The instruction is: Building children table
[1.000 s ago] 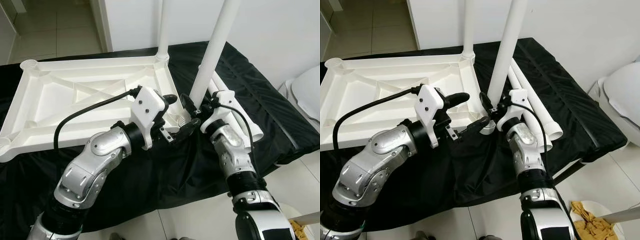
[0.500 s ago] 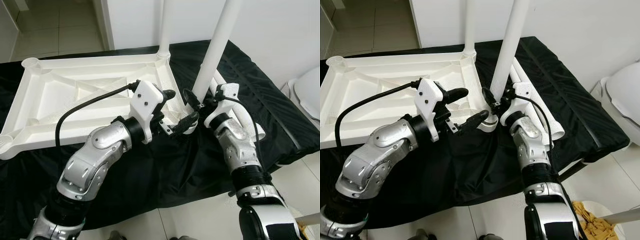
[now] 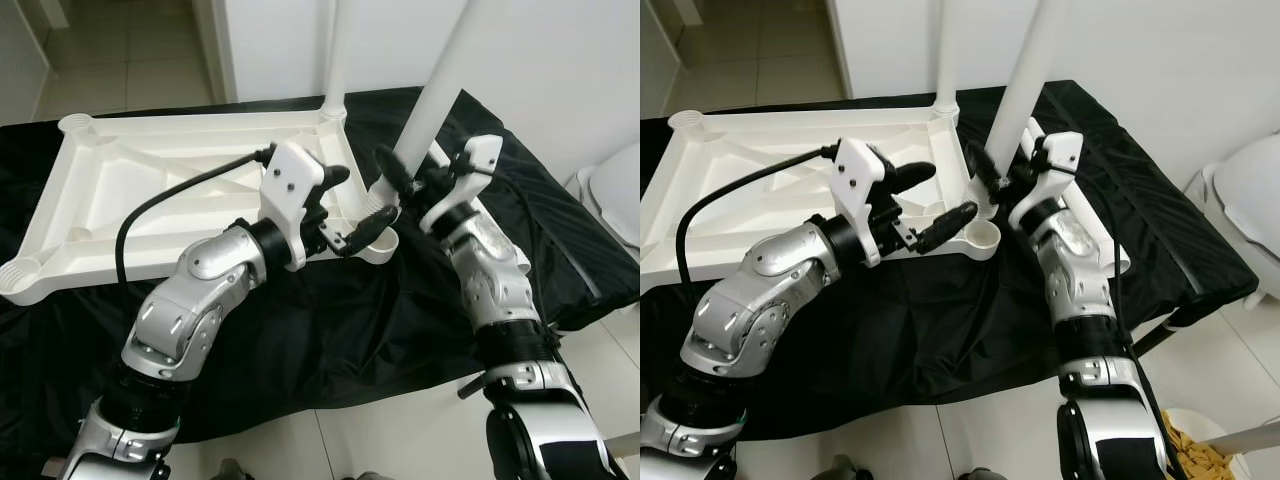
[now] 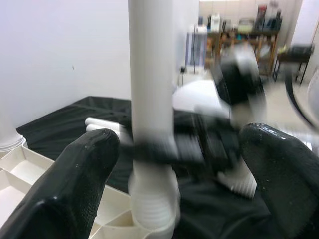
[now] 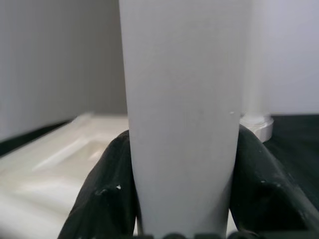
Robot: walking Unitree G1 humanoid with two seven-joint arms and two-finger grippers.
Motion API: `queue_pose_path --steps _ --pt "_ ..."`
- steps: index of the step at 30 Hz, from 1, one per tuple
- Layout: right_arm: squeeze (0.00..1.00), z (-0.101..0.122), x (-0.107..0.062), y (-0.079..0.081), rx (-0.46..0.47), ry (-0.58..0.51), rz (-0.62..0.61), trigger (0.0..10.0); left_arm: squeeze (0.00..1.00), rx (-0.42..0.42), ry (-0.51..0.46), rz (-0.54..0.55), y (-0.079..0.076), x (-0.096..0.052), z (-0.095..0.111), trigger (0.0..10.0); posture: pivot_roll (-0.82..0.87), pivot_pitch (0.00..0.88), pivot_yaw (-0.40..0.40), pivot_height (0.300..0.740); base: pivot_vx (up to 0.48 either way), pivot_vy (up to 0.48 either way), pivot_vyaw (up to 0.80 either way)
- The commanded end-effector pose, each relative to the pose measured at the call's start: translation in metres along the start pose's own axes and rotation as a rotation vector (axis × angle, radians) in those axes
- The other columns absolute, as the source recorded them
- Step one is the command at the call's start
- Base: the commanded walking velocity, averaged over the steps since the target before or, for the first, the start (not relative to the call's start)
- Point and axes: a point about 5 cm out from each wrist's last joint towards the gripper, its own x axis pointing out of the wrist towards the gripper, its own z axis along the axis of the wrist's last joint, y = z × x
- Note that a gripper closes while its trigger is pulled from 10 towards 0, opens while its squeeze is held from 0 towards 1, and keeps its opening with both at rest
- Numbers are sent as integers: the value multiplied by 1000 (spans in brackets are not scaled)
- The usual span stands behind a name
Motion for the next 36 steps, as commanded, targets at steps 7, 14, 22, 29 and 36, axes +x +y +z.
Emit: queue_pose_path --steps 7,14,22,29,36 --pt "0 -9 -9 13 -30 88 126 10000 0 -57 -21 -33 0 2 5 10000 -37 10 -25 740 0 0 0" --pt "0 -12 -14 16 -39 114 150 10000 1000 -86 4 -61 -1 4 3 10000 -35 21 -22 740 0 0 0" --pt "0 -14 -15 25 -53 143 242 10000 765 -135 44 -44 7 9 6 10000 -29 28 -18 740 0 0 0" --pt "0 -15 -16 30 -56 164 280 10000 0 -174 52 -24 13 15 13 10000 -30 29 -13 740 0 0 0" --pt "0 -18 -19 34 -65 195 324 10000 0 -239 55 -30 19 22 24 10000 -30 29 -6 740 0 0 0"
